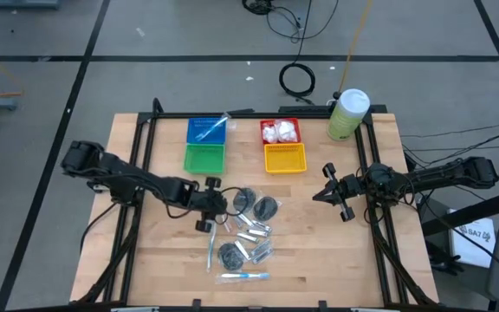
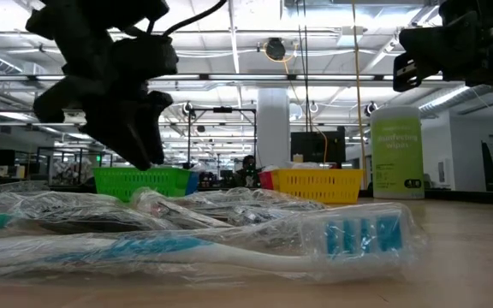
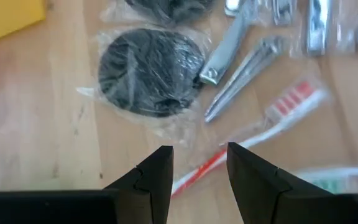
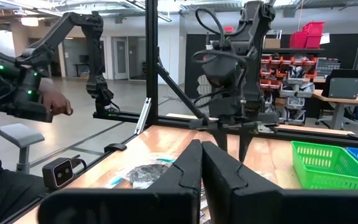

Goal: Pick & Place Travel size toiletries
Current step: Put the red toothbrush into the blue bin

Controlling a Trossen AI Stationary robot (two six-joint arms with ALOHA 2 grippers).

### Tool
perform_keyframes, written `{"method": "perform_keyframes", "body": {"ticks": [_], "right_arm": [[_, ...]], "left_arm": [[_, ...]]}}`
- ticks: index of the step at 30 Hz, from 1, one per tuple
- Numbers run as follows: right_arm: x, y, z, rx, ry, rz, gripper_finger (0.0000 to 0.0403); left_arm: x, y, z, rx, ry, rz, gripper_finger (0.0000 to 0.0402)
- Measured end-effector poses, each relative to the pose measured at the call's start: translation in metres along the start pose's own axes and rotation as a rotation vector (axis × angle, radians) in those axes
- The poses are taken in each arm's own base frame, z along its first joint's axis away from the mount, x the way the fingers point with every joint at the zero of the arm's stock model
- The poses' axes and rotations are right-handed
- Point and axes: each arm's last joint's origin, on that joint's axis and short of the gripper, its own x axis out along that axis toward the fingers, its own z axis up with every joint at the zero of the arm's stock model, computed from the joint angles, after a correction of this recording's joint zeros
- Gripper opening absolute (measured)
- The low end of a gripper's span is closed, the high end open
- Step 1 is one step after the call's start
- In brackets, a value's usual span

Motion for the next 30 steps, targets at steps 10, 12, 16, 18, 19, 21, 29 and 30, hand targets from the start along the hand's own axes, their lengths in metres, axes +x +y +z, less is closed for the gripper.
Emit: {"method": "perform_keyframes", "body": {"ticks": [10, 12, 16, 18, 19, 21, 29, 30], "right_arm": [[0.000, 0.000, 0.000, 0.000, 0.000, 0.000, 0.0000], [0.000, 0.000, 0.000, 0.000, 0.001, 0.000, 0.0000], [0.000, 0.000, 0.000, 0.000, 0.000, 0.000, 0.0000], [0.000, 0.000, 0.000, 0.000, 0.000, 0.000, 0.0000], [0.000, 0.000, 0.000, 0.000, 0.000, 0.000, 0.0000], [0.000, 0.000, 0.000, 0.000, 0.000, 0.000, 0.0000], [0.000, 0.000, 0.000, 0.000, 0.000, 0.000, 0.0000], [0.000, 0.000, 0.000, 0.000, 0.001, 0.000, 0.0000]], "left_arm": [[0.019, -0.004, -0.008, 0.075, 0.092, -0.022, 0.0150], [0.024, -0.004, -0.010, 0.075, 0.109, -0.023, 0.0150], [0.034, -0.001, -0.013, 0.056, 0.143, -0.020, 0.0150], [0.038, 0.000, -0.013, 0.047, 0.150, -0.017, 0.0149], [0.040, 0.001, -0.014, 0.039, 0.154, -0.016, 0.0150], [0.043, 0.002, -0.014, 0.009, 0.151, -0.014, 0.0149], [0.046, 0.005, -0.012, -0.209, 0.117, -0.102, 0.0149], [0.046, 0.006, -0.012, -0.255, 0.120, -0.120, 0.0149]]}}
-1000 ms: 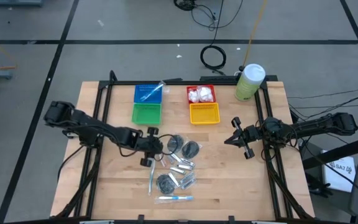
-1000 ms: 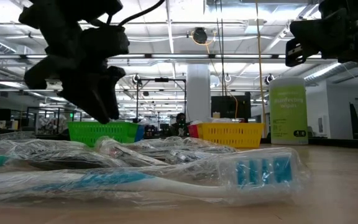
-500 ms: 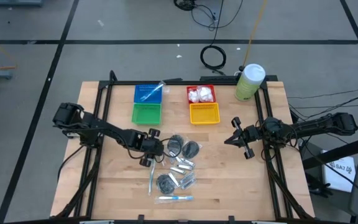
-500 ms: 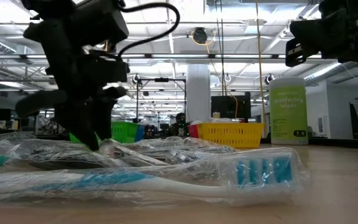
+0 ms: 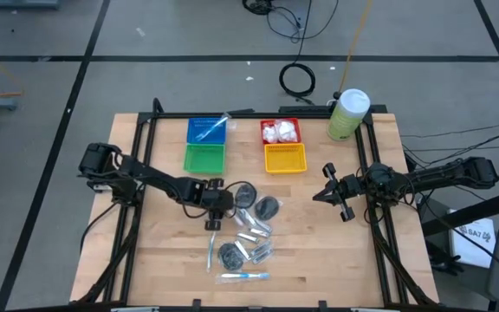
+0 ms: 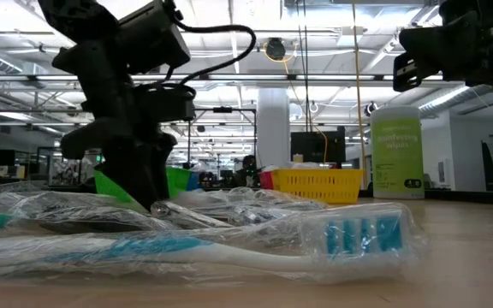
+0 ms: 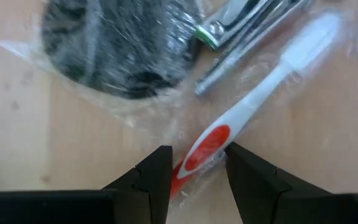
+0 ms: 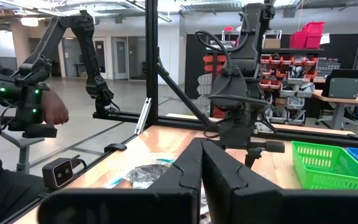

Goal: Pick & Place Travel size toiletries
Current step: Put the red toothbrush into the blue bin

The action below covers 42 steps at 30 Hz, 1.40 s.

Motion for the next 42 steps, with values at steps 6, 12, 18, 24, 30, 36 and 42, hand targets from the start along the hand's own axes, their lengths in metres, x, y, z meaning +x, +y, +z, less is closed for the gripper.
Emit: {"method": "perform_keyframes", "body": {"ticks": [6, 12, 18, 24, 30, 36, 42], "right_arm": [[0.000, 0.000, 0.000, 0.000, 0.000, 0.000, 0.0000], [0.000, 0.000, 0.000, 0.000, 0.000, -0.001, 0.0000], [0.000, 0.000, 0.000, 0.000, -0.001, -0.001, 0.0000], [0.000, 0.000, 0.000, 0.000, 0.000, 0.000, 0.0000], [0.000, 0.000, 0.000, 0.000, -0.001, 0.000, 0.0000], [0.000, 0.000, 0.000, 0.000, 0.000, 0.000, 0.0000], [0.000, 0.000, 0.000, 0.001, 0.003, 0.000, 0.0000]], "left_arm": [[0.001, 0.003, 0.000, -0.200, 0.013, -0.055, 0.0150], [0.001, 0.003, 0.000, -0.209, 0.001, -0.038, 0.0150], [0.001, 0.001, 0.002, -0.177, -0.021, -0.039, 0.0144], [0.001, 0.000, 0.002, -0.140, -0.020, -0.058, 0.0076], [0.001, -0.001, 0.003, -0.136, -0.019, -0.102, 0.0011], [-0.009, -0.005, 0.003, -0.125, -0.033, -0.126, 0.0027], [-0.038, -0.003, 0.011, -0.105, -0.151, -0.118, 0.0010]]}}
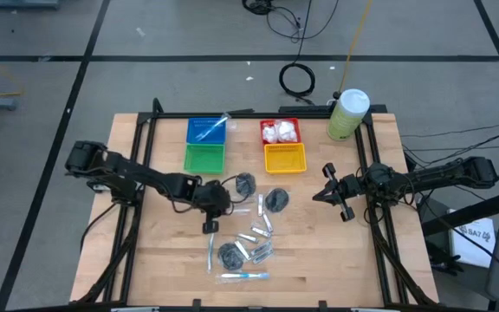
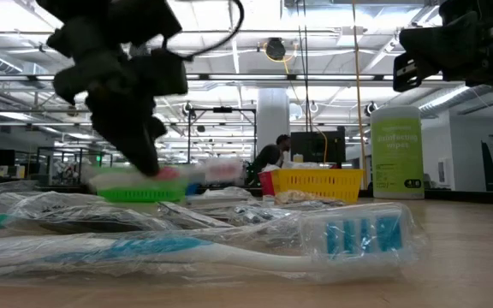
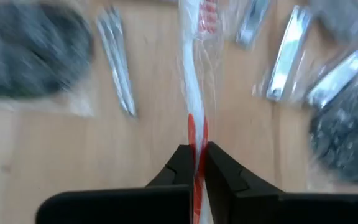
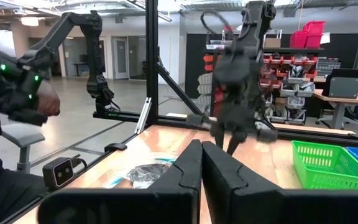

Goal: Pick & Place Travel size toiletries
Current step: Put the red toothbrush into the blue bin

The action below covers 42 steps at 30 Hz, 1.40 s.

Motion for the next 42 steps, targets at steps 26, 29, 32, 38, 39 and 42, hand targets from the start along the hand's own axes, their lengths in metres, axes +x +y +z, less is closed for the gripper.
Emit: {"method": "perform_keyframes", "body": {"ticks": [26, 29, 32, 38, 39, 42], "right_arm": [[0.000, 0.000, 0.000, 0.001, 0.003, -0.001, 0.0000], [0.000, 0.000, 0.000, 0.001, 0.003, -0.001, 0.0000], [0.000, 0.000, 0.000, 0.001, 0.003, 0.000, 0.0000], [0.000, 0.000, 0.000, 0.001, 0.003, 0.000, 0.0000], [0.000, 0.000, 0.000, 0.001, 0.004, 0.000, 0.0000], [0.000, 0.000, 0.000, 0.002, 0.004, 0.000, 0.0000]], "left_arm": [[-0.122, 0.056, 0.015, 0.175, -0.294, 0.749, 0.0021], [-0.126, 0.075, 0.013, 0.155, -0.256, 0.791, 0.0013], [-0.130, 0.098, 0.010, 0.121, -0.235, 0.765, 0.0006], [-0.147, 0.145, 0.000, 0.039, -0.259, 0.774, 0.0012], [-0.149, 0.153, -0.002, 0.020, -0.261, 0.772, 0.0008], [-0.147, 0.174, -0.009, -0.045, -0.270, 0.723, 0.0007]]}}
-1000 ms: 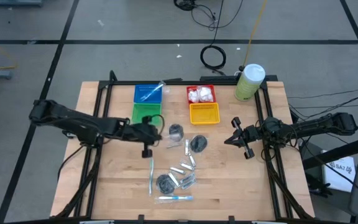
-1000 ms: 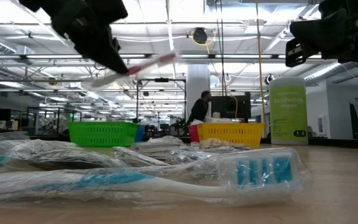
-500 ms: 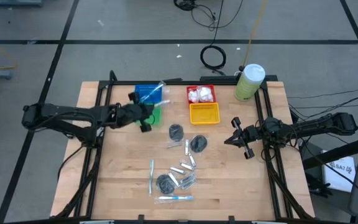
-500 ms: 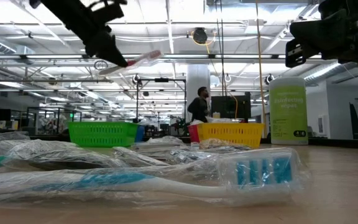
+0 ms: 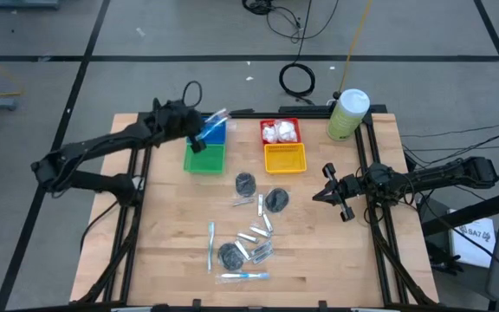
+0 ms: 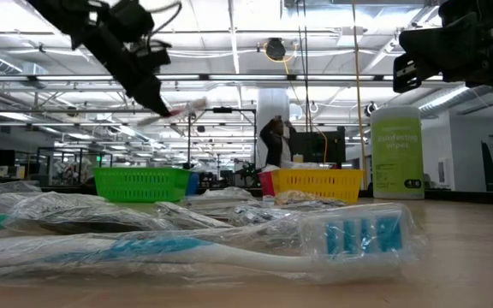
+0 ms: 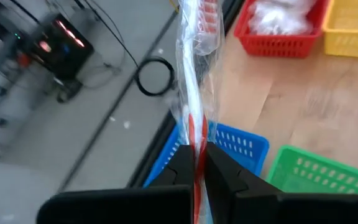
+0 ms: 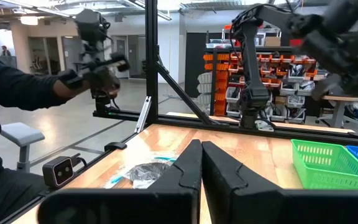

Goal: Pick & Place Travel size toiletries
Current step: Put the red toothbrush into the blue bin

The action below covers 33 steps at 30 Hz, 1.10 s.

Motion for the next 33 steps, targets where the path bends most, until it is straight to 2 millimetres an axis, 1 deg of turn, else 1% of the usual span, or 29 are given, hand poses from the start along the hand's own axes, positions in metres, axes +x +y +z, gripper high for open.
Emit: {"method": "perform_keyframes", "body": {"ticks": [3, 5, 8, 11, 13, 17, 19, 25, 33], "right_arm": [[0.000, 0.000, 0.000, -0.001, -0.001, 0.000, 0.0000], [0.000, 0.000, 0.000, -0.001, -0.001, 0.000, 0.0000], [0.000, 0.000, 0.000, -0.001, -0.001, 0.000, 0.0000], [0.000, 0.000, 0.000, -0.001, -0.001, 0.000, 0.0000], [0.000, 0.000, 0.000, -0.001, -0.001, 0.000, 0.0000], [0.000, 0.000, 0.000, 0.000, 0.000, 0.000, 0.0000], [0.000, 0.000, 0.000, -0.001, 0.000, 0.000, 0.0000], [0.000, 0.000, 0.000, -0.001, -0.001, 0.000, 0.0000], [0.000, 0.000, 0.000, -0.001, -0.001, 0.000, 0.0000]], "left_arm": [[0.013, 0.010, -0.011, -0.042, 0.011, 0.000, 0.0013], [0.024, 0.014, -0.021, -0.053, 0.035, 0.008, 0.0010], [0.039, 0.015, -0.037, -0.082, 0.046, -0.019, 0.0005], [0.051, 0.014, -0.051, -0.104, 0.045, -0.031, 0.0013], [0.058, 0.012, -0.061, -0.107, 0.062, -0.030, 0.0015], [0.066, 0.010, -0.073, -0.138, 0.096, -0.041, 0.0005], [0.069, 0.009, -0.076, -0.146, 0.113, -0.045, 0.0006], [0.071, 0.008, -0.076, -0.145, 0.107, -0.043, 0.0040], [0.071, 0.009, -0.075, -0.164, 0.096, -0.035, 0.0045]]}}
